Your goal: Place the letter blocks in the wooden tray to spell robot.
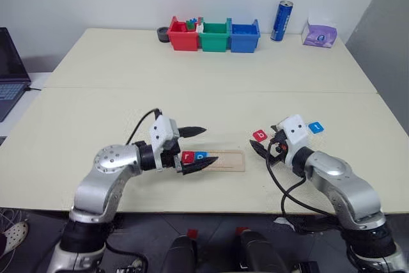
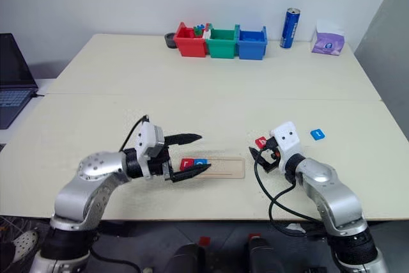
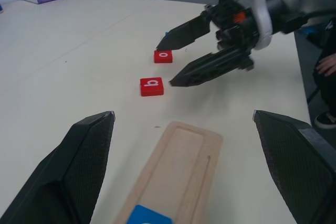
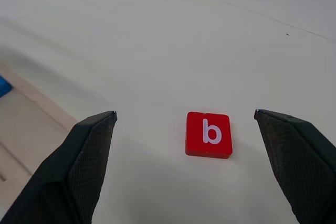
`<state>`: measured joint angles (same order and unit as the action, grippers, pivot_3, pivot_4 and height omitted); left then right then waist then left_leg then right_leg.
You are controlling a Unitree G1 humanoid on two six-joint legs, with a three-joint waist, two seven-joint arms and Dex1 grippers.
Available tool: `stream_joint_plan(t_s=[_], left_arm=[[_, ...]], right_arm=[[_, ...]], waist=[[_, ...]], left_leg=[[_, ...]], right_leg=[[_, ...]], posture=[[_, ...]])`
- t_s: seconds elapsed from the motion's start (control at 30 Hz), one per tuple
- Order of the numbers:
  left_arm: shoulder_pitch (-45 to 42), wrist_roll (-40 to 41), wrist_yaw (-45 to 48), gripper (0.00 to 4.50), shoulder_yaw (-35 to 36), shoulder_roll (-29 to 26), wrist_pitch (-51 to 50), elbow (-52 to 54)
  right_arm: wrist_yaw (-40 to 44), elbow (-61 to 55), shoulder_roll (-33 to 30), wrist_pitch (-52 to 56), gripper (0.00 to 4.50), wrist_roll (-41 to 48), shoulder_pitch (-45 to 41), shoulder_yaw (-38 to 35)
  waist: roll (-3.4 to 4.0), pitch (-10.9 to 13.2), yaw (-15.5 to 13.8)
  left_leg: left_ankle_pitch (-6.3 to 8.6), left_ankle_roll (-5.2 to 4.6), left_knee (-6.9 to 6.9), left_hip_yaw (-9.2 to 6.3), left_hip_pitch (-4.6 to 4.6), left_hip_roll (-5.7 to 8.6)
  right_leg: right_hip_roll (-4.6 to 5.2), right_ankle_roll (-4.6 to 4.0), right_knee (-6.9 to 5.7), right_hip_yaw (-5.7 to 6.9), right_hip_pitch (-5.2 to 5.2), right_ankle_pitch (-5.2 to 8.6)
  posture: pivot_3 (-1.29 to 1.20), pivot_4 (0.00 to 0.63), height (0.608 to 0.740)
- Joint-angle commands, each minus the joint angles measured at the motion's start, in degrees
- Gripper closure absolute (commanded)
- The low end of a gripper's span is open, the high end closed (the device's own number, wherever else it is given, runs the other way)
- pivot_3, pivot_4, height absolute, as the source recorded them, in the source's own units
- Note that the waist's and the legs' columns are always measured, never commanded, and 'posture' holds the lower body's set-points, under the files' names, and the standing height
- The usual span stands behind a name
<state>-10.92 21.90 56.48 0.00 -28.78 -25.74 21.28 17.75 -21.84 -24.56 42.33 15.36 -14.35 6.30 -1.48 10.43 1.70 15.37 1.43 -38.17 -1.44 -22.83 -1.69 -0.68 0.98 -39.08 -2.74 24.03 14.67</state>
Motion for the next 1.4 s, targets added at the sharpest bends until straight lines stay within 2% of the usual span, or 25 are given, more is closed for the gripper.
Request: stream_joint_plan(t_s=[0.03, 0.37, 0.6, 0.7, 0.93, 1.07, 1.2, 1.4], left_arm=[[2.70, 0.39, -4.16, 0.04, -0.59, 0.47, -0.39, 4.97], [5.89, 0.34, -6.62, 0.04, -1.03, -1.34, 1.33, 5.92], [6.36, 0.76, -7.18, 0.04, -1.07, -2.17, 1.31, 6.57], [6.03, 0.91, -7.61, 0.00, -1.41, -2.33, 0.77, 7.03], [4.93, 1.51, -8.71, 0.00, -2.08, -2.57, -0.61, 8.20], [5.00, 2.02, -8.64, 0.00, -2.26, -3.00, -0.99, 8.78], [5.72, 2.75, -7.73, 0.00, -2.29, -3.85, -1.41, 9.53], [5.59, 3.06, -7.36, 0.00, -2.97, -4.26, -0.77, 8.71]], right_arm=[[-1.77, 2.80, 1.03, -2.32, 0.00, -3.10, -1.77, 0.06], [-1.09, 10.42, 3.16, -3.03, 0.00, -5.79, -4.29, 0.32], [-0.88, 10.74, 4.48, -2.16, 0.00, -6.01, -4.64, 0.29], [-0.80, 10.30, 4.82, -2.08, 0.61, -6.49, -3.99, 0.78], [-1.62, 7.82, 5.49, 0.45, 3.05, -6.87, -2.27, 0.62], [-1.00, 0.95, 4.19, 7.84, 3.05, -5.24, 0.58, 0.29], [-1.08, -14.88, 2.12, 26.31, 3.05, -0.59, 5.74, -3.33], [-2.18, -24.39, 3.86, 43.46, 3.05, 2.59, 6.29, -5.80]], waist=[[0.00, 0.00, -0.06], [0.02, -0.01, -0.03], [0.02, -0.01, -0.01], [0.02, -0.01, -0.01], [0.03, -0.01, -0.01], [0.03, -0.01, -0.08], [0.04, -0.04, -0.18], [0.04, -0.07, -0.07]], left_leg=[[0.00, 0.00, 0.00, 0.01, -0.01, 0.01], [0.00, 0.01, 0.03, 0.03, 0.01, 0.07], [0.00, 0.01, 0.04, 0.02, 0.01, 0.06], [0.00, 0.01, 0.04, 0.01, 0.01, 0.06], [0.00, 0.01, 0.04, 0.01, 0.02, 0.06], [0.00, 0.01, 0.04, -0.01, 0.00, 0.06], [0.00, 0.01, 0.06, -0.06, -0.02, 0.02], [0.00, 0.01, 0.07, -0.03, 0.04, 0.06]], right_leg=[[0.04, 0.00, 0.00, 0.01, 0.00, 0.00], [-0.01, 0.00, 0.03, 0.04, 0.00, 0.00], [-0.04, -0.01, 0.02, 0.05, 0.00, 0.00], [-0.04, -0.01, 0.03, 0.05, 0.00, 0.00], [-0.03, -0.01, 0.03, 0.05, 0.00, 0.00], [-0.03, -0.01, 0.04, 0.06, 0.00, 0.00], [0.00, 0.00, 0.06, 0.07, -0.01, 0.01], [-0.05, 0.24, 0.06, 0.07, -0.03, 0.16]], posture=[[0.00, 0.150, 0.740], [0.00, 0.150, 0.740], [0.00, 0.150, 0.740], [0.00, 0.150, 0.740], [0.00, 0.150, 0.740], [0.00, 0.150, 0.740], [0.00, 0.150, 0.740], [0.00, 0.150, 0.740]])
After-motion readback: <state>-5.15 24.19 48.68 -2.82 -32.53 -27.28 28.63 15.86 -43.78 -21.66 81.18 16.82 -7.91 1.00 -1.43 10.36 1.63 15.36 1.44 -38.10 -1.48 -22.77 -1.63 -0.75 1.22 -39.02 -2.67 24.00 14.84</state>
